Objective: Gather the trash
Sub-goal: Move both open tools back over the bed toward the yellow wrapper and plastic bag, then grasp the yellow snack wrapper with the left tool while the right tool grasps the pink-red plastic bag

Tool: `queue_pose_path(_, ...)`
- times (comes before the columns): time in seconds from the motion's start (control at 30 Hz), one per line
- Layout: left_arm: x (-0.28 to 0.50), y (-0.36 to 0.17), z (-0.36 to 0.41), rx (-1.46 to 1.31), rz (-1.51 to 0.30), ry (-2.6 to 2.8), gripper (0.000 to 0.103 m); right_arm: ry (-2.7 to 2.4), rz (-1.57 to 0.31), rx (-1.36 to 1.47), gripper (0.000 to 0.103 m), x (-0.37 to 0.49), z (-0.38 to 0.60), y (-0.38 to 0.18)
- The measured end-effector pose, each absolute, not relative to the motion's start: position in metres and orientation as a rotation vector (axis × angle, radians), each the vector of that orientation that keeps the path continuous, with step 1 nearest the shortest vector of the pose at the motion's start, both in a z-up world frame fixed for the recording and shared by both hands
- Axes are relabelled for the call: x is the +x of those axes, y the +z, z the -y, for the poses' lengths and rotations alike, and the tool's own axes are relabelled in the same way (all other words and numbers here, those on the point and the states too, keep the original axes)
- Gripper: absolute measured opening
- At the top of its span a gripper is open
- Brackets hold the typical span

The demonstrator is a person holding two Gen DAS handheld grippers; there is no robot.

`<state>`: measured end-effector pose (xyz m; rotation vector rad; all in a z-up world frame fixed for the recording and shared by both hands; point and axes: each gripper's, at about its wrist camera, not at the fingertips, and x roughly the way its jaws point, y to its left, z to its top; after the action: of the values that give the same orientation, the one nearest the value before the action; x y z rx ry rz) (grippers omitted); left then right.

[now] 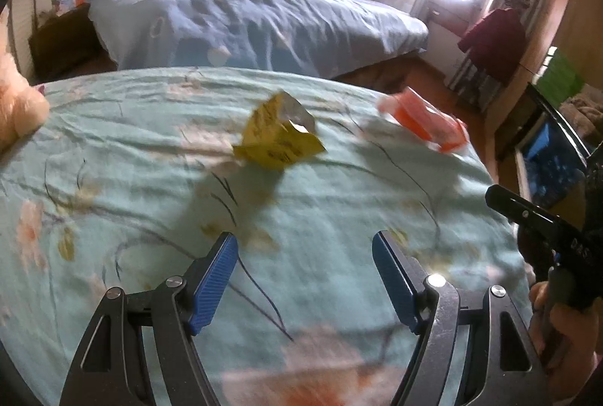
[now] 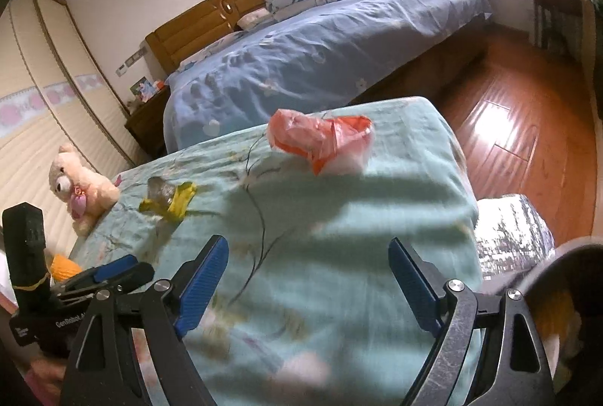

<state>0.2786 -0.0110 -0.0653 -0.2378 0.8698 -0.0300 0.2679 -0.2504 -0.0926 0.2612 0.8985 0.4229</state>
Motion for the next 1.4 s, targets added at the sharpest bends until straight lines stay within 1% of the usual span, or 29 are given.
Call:
queue_pose_path(0.17,0.303,-0.065,0.004,-0.222,-0.86,-0.011,0.074,0.449,-0.912,0.213,0.088,0.306,0.243,-0.095)
queue_pose_path(0.33,0.325,-0.07,-0.001,-0.219,-0.852,-0.006,0.077,0.474,-0.938,0.138,0.088,0.34,0.23,-0.102)
queue_pose_path(0.53,0.341,-0.08,-0.005,-0.219,-0.853,0.0,0.077,0.481,-0.963,0.134,0.088,0.361,0.226,-0.114)
queue_pose_path(0.6,0.343,-0.081,-0.003,-0.213,-0.842,-0.005,0.076,0.479,-0.964,0.126,0.086,0.361,0.224,-0.116)
queue_pose_path(0.63,0.344,-0.081,-0.002,-0.206,-0.836,-0.006,0.075,0.475,-0.963,0.117,0.085,0.361,0.224,-0.115)
queue_pose_path(0.67,0.344,-0.082,-0.001,-0.2,-0.835,-0.006,0.075,0.473,-0.959,0.107,0.076,0.36,0.223,-0.115)
queue_pose_path(0.7,0.345,-0.084,0.0,-0.195,-0.836,-0.009,0.074,0.473,-0.957,0.1,0.063,0.36,0.222,-0.114)
queue_pose_path(0.73,0.345,-0.085,0.001,-0.193,-0.836,-0.012,0.073,0.468,-0.96,0.092,0.057,0.359,0.221,-0.114)
queue_pose_path(0.77,0.346,-0.086,0.003,-0.189,-0.836,-0.017,0.071,0.466,-0.965,0.089,0.053,0.36,0.22,-0.115)
queue_pose_path(0.83,0.347,-0.087,0.004,-0.181,-0.84,-0.027,0.06,0.468,-0.96,0.092,0.051,0.359,0.221,-0.114)
queue_pose_path(0.87,0.348,-0.087,0.005,-0.178,-0.844,-0.033,0.06,0.469,-0.959,0.097,0.048,0.359,0.222,-0.113)
queue_pose_path(0.9,0.349,-0.087,0.004,-0.178,-0.843,-0.036,0.054,0.471,-0.959,0.1,0.046,0.358,0.222,-0.113)
queue_pose_path(0.93,0.349,-0.086,0.004,-0.178,-0.844,-0.039,0.047,0.473,-0.957,0.099,0.045,0.356,0.222,-0.112)
queue_pose_path(1.0,0.349,-0.086,0.003,-0.179,-0.848,-0.045,0.041,0.482,-0.956,0.096,0.045,0.349,0.22,-0.111)
queue_pose_path(1.03,0.348,-0.085,0.002,-0.179,-0.848,-0.048,0.035,0.487,-0.958,0.097,0.045,0.346,0.219,-0.11)
queue_pose_path(1.07,0.348,-0.085,0.001,-0.181,-0.849,-0.053,0.032,0.488,-0.96,0.096,0.045,0.343,0.218,-0.109)
queue_pose_path(1.13,0.345,-0.084,0.001,-0.186,-0.85,-0.063,0.021,0.492,-0.959,0.102,0.045,0.333,0.217,-0.107)
queue_pose_path(1.23,0.337,-0.082,0.0,-0.192,-0.847,-0.076,0.015,0.486,-0.956,0.11,0.045,0.315,0.217,-0.102)
queue_pose_path(1.4,0.316,-0.079,0.003,-0.209,-0.838,-0.1,0.012,0.474,-0.947,0.168,0.045,0.284,0.225,-0.097)
